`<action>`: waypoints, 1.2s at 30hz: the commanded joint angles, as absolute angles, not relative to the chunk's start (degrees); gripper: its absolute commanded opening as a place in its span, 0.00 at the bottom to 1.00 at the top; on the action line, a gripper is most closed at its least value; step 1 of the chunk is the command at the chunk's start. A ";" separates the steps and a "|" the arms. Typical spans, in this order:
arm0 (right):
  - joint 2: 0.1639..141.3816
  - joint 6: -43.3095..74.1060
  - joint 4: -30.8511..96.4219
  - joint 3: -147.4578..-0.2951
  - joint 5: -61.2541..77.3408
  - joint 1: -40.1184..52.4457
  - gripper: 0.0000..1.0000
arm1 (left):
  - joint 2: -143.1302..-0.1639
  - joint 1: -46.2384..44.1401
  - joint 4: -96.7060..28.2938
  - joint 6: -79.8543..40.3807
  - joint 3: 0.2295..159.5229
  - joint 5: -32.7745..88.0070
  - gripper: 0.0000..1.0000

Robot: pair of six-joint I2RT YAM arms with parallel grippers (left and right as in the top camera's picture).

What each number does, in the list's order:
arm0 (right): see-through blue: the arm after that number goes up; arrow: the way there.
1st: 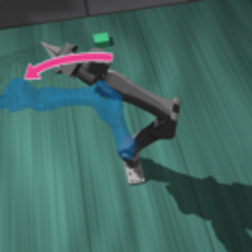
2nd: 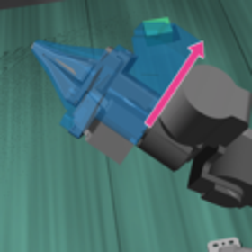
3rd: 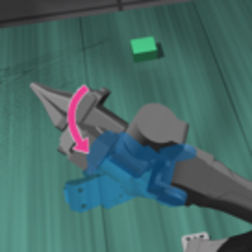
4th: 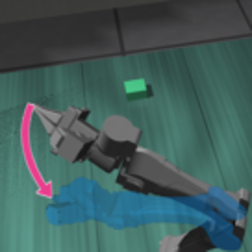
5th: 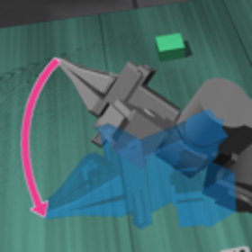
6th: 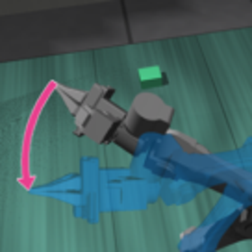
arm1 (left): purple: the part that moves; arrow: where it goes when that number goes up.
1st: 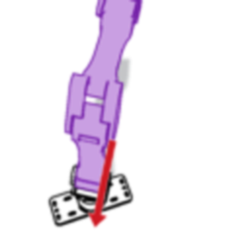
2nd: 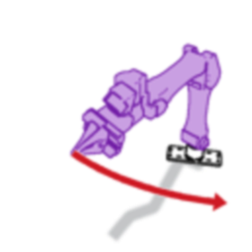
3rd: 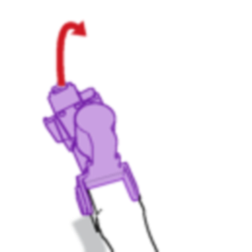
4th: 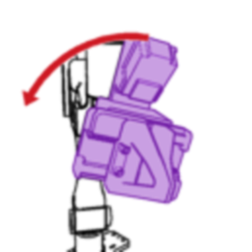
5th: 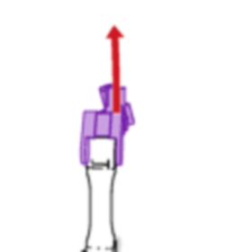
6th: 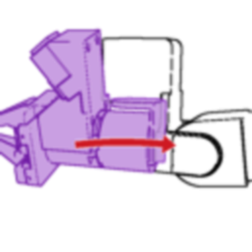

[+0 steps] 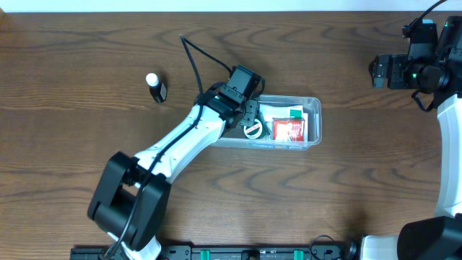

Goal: Pack container
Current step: 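Release the Zam-Buk box beside the blue box and lift left gripper, then move left gripper to the black bottle and grasp its white cap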

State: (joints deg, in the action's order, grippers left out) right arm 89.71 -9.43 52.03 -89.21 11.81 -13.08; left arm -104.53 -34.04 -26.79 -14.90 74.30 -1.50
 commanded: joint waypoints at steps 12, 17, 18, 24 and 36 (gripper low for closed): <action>89.21 -8.82 52.10 -89.78 12.01 -13.10 0.99 | -107.90 -34.48 -26.63 -13.56 74.87 -1.93 0.47; 89.21 -8.82 52.10 -89.78 12.01 -13.13 0.99 | -107.79 -35.09 -26.41 -13.56 75.00 -1.89 0.47; 89.21 -8.82 52.12 -89.78 12.01 -13.13 0.99 | -107.79 -35.18 -26.44 -13.56 75.05 -1.85 0.47; 89.21 -8.82 52.10 -89.78 12.01 -13.10 0.99 | -107.24 -35.44 -26.44 -13.54 75.07 0.51 0.47; 89.21 -8.82 52.10 -89.78 12.01 -13.13 0.99 | -101.36 -35.51 -26.59 -13.56 75.11 0.89 0.46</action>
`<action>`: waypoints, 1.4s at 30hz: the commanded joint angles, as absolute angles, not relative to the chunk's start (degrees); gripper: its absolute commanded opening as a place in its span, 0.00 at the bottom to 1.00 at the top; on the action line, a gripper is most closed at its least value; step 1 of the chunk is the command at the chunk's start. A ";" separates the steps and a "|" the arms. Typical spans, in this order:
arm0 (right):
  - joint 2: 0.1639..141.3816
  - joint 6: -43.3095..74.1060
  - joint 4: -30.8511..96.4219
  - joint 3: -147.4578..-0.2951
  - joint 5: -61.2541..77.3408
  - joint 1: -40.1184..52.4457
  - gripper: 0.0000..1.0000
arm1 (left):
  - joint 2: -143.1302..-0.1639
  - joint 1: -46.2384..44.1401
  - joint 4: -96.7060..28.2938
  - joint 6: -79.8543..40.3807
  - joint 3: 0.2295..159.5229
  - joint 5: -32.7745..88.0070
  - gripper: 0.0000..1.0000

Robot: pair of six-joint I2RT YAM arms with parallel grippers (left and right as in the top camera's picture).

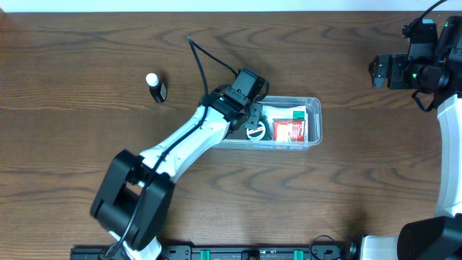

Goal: Pack container
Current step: 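Move left gripper to the black bottle and grasp its white cap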

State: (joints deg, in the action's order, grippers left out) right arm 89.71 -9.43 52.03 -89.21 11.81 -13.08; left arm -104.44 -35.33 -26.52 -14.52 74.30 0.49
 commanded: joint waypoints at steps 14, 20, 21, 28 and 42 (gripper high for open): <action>89.21 -8.82 52.10 -89.78 12.01 -13.10 0.99 | -91.24 -33.56 -31.46 -10.57 75.29 0.86 0.53; 89.21 -8.82 52.10 -89.78 12.01 -13.10 0.99 | -87.72 -24.86 -49.50 -7.27 84.53 0.80 0.53; 89.21 -8.82 52.10 -89.78 12.01 -13.10 0.99 | -87.88 -22.70 -51.99 -6.44 86.35 0.80 0.54; 89.21 -8.82 52.10 -89.78 12.01 -13.13 0.99 | -88.77 -8.56 -53.56 -5.52 89.97 0.86 0.54; 89.21 -8.82 52.10 -89.78 12.01 -13.10 0.99 | -102.02 -1.78 -43.22 -0.62 89.97 0.84 0.62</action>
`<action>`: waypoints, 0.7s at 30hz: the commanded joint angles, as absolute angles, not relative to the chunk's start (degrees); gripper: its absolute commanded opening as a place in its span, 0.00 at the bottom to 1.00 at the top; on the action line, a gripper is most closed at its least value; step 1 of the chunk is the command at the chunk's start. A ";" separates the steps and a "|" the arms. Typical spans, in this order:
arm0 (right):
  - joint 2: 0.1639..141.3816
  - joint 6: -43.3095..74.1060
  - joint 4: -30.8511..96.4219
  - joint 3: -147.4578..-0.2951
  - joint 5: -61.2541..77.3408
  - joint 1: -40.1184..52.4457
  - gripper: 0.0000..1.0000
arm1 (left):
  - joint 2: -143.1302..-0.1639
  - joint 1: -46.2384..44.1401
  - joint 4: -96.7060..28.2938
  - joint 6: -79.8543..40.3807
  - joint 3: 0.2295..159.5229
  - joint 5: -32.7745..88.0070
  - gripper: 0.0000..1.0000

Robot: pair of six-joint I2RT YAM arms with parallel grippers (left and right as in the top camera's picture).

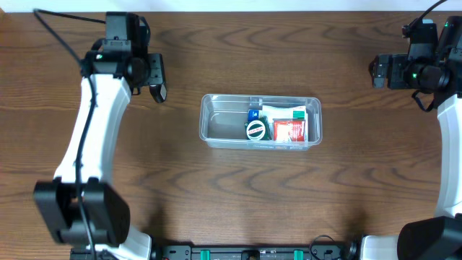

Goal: Pack container
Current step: 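Move left gripper to the black bottle and grasp its white cap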

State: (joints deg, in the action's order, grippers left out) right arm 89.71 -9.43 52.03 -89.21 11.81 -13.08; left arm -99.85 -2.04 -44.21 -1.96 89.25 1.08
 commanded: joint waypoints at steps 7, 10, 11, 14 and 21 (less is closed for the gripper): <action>89.21 -8.82 52.10 -89.78 12.01 -13.10 0.99 | -106.76 -1.78 -39.51 0.23 89.97 0.75 0.62; 89.21 -8.82 52.10 -89.78 12.01 -13.10 0.99 | -108.73 -1.43 -39.05 0.21 89.97 -0.36 0.63; 89.21 -8.82 52.10 -89.78 12.01 -13.10 0.99 | -109.56 -1.15 -38.94 0.21 89.97 -0.69 0.63; 89.21 -8.82 52.10 -89.78 12.01 -13.10 0.99 | -111.63 -0.23 -38.89 0.16 89.97 -0.64 0.63; 89.21 -8.82 52.12 -89.78 12.01 -13.13 0.99 | -113.49 0.30 -38.52 0.19 89.97 -0.62 0.63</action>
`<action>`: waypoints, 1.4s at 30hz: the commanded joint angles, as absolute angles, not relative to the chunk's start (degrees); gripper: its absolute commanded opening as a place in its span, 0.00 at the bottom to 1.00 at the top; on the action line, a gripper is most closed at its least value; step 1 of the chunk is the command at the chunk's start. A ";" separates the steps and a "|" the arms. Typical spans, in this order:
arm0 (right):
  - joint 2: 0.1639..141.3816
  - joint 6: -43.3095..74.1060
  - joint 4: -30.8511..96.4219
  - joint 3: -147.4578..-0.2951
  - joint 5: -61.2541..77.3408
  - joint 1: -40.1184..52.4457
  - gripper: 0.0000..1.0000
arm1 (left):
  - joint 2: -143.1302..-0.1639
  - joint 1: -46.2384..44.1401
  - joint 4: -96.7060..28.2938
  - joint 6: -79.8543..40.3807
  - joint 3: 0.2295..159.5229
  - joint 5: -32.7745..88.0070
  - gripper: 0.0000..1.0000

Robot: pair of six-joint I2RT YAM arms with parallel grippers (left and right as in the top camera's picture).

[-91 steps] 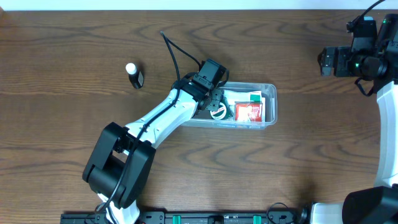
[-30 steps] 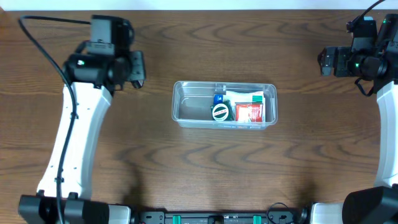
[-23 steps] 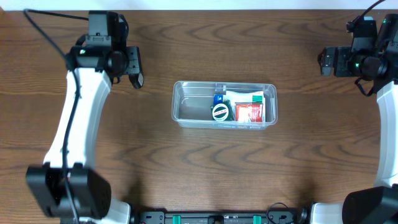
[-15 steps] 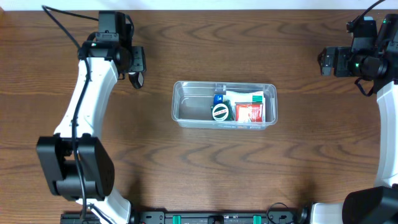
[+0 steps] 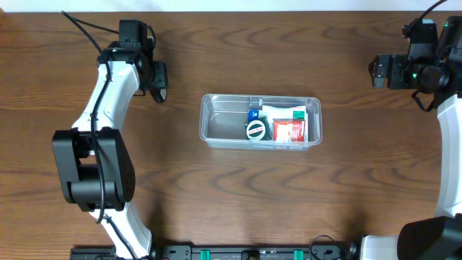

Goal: Pack container
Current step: 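Move left gripper to the black bottle and grasp its white cap, then carry the black bottle with left gripper and lower it into container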

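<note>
A clear plastic container (image 5: 216,124) sits mid-table. Its right half holds a red packet (image 5: 289,131), a white-and-green packet (image 5: 292,112), a round black-and-white item (image 5: 254,130) and a small blue item (image 5: 254,114); its left half is bare. A small black bottle (image 5: 162,93) lies on the table to the container's upper left. My left gripper (image 5: 157,78) hangs over the bottle's top end, fingers apart, hiding its cap. At the far right edge my right gripper (image 5: 377,71) is held away from everything; its jaws do not show clearly.
The dark wooden table (image 5: 238,195) carries nothing else. A black cable (image 5: 86,22) loops from the left arm along the far edge. The arm bases stand at the near edge.
My left gripper has shifted a little right and toward the bottle, so it now covers the white cap that still showed before. The container and right arm are unchanged.
At first my left gripper was inside the container beside the round item, and it was still there about a second later. Then it stood at the far left next to the bottle, the container's contents left in place. Now it is over the bottle's cap.
</note>
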State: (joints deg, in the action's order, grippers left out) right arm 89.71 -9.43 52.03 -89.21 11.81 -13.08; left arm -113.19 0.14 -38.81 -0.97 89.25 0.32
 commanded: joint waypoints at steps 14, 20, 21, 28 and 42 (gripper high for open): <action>89.21 -8.82 52.10 -89.78 12.01 -13.13 0.99 | -113.47 0.14 -38.96 0.16 89.97 3.86 0.19; 89.21 -8.82 52.10 -89.78 12.01 -13.10 0.99 | -109.82 0.14 -42.33 0.14 90.87 4.97 0.18; 89.21 -8.82 52.10 -89.78 12.01 -13.10 0.99 | -108.31 0.14 -43.59 0.10 91.55 6.37 0.19; 89.21 -8.82 52.10 -89.78 12.01 -13.10 0.99 | -96.01 -1.39 -47.53 -0.47 92.86 17.45 0.19; 89.21 -8.82 52.10 -89.78 12.01 -13.10 0.99 | -88.51 -19.94 -57.89 16.10 92.29 17.12 0.18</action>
